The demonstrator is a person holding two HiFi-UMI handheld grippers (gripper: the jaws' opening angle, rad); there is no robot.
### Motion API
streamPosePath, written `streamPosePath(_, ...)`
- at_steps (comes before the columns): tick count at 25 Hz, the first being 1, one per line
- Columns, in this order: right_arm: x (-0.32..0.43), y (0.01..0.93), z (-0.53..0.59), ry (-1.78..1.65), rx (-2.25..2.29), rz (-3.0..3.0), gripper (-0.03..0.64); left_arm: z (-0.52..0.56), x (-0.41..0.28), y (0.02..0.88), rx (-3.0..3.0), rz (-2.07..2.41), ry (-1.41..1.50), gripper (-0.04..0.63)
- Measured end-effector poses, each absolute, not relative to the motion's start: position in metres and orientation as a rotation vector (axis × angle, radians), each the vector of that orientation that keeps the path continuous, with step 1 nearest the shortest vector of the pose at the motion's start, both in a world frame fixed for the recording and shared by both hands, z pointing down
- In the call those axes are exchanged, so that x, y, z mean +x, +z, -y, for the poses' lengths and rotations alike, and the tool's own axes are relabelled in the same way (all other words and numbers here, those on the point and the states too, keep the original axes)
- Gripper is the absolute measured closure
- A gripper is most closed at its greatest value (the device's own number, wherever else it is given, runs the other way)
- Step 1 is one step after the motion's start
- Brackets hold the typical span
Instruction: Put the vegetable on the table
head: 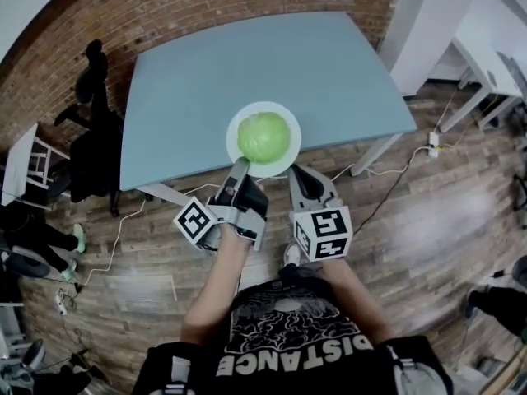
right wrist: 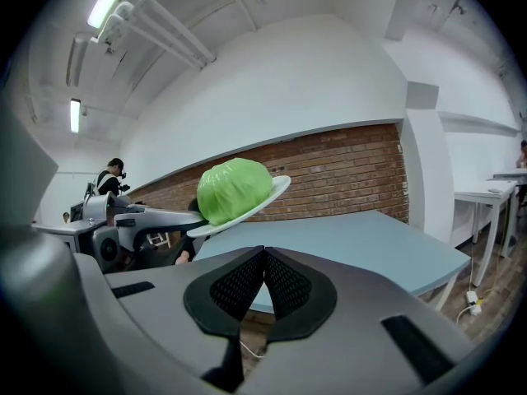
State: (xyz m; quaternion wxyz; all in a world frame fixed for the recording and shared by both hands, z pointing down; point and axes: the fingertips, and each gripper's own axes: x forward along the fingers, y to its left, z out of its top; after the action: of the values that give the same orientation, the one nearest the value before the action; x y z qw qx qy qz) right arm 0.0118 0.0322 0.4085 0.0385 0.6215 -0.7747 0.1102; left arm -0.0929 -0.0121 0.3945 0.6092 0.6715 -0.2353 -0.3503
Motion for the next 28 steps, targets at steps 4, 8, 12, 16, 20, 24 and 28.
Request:
streamPosePath(4,0.018,0.410,-0.027,0.330,1.887,2.390,0.609,0.016,-0.087,0.396,1.549,0.555,-0.816,0.583)
streamPosePath(8,0.039,0.409,-0.017,0.337,1.872,2.401,0.609,0.024,-0.064,0.392,1.557,0.566,-0.811,0.583)
streamPosePath(12,0.045,0.410,-0.014,0.340,1.855,2.407,0.609,0.028,-0.055,0.394,1.549,0.570,-0.813,0.583)
streamPosePath(16,0.050,0.411,-0.006,0.343,1.852,2.402,0.609,0.034,-0.051,0.396,1.543,0.572,-0.808,0.583)
streamPosePath(20,0.051,0.415,0.002,0.345,1.847,2.397,0.609,0.043,-0.050,0.402,1.529,0.572,-0.810,0.583)
streamPosePath(24,0.055,0.417,0.014,0.344,1.856,2.382,0.609,0.057,-0.046,0.406,1.520,0.561,-0.803,0.583)
streamPosePath(28,0.057,0.420,0.031,0.349,1.865,2.360,0.609,0.075,-0.044,0.409,1.511,0.549,-0.792,0.583)
